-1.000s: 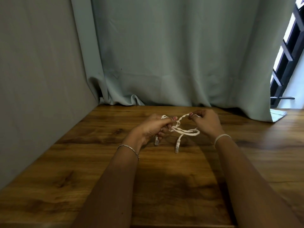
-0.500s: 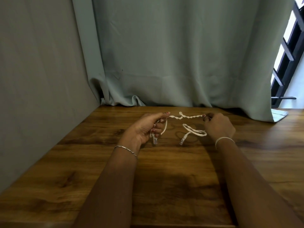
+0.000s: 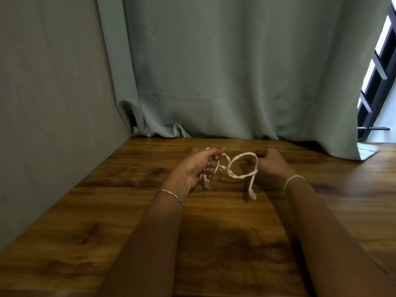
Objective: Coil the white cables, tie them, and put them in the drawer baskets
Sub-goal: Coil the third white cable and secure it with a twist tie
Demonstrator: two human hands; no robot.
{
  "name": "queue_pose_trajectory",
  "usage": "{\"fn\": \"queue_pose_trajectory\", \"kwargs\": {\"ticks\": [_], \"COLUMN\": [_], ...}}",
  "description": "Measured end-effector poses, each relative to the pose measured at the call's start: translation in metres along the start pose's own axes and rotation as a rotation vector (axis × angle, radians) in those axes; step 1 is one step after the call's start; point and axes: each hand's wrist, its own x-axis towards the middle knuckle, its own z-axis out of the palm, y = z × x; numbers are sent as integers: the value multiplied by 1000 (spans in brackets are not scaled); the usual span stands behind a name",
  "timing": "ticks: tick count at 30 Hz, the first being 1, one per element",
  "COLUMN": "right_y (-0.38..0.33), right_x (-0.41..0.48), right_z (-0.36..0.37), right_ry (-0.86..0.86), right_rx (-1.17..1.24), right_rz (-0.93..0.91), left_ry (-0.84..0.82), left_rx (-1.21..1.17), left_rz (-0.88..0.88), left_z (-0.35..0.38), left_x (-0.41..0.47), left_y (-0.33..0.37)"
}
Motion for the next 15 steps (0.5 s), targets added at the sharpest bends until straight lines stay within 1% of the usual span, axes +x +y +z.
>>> {"fn": "queue_pose_trajectory", "kwargs": {"ticks": [2,4,7,10,12,13,15], "right_y": [-9,-16,-13,-13,-18,-20,-26], "right_x": [-3,-8,-3,-3,-5,-7,-12], "right_z": [0,-3,-2,1,4,5,10], "right_ry": [-15,2,86,134,172,158,50], "right_rx": [325,410,372,343,328,346,418], "right_rz": [37,55,-1,-29,-88,-124,-180], "left_ry": [-12,-24,-17,16,32,36,40], "left_rx": [18,20,-10,-91,-142,-163,-211], "left_rz": [-6,-5,-16,-49,-70,-76,-85], "left_z": [2,3,3,0,-1,-1,-1], "left_x": [1,2,3,4,6,6,7], "left_y": [-1,-2,-1,-2,-3,-2,-3]}}
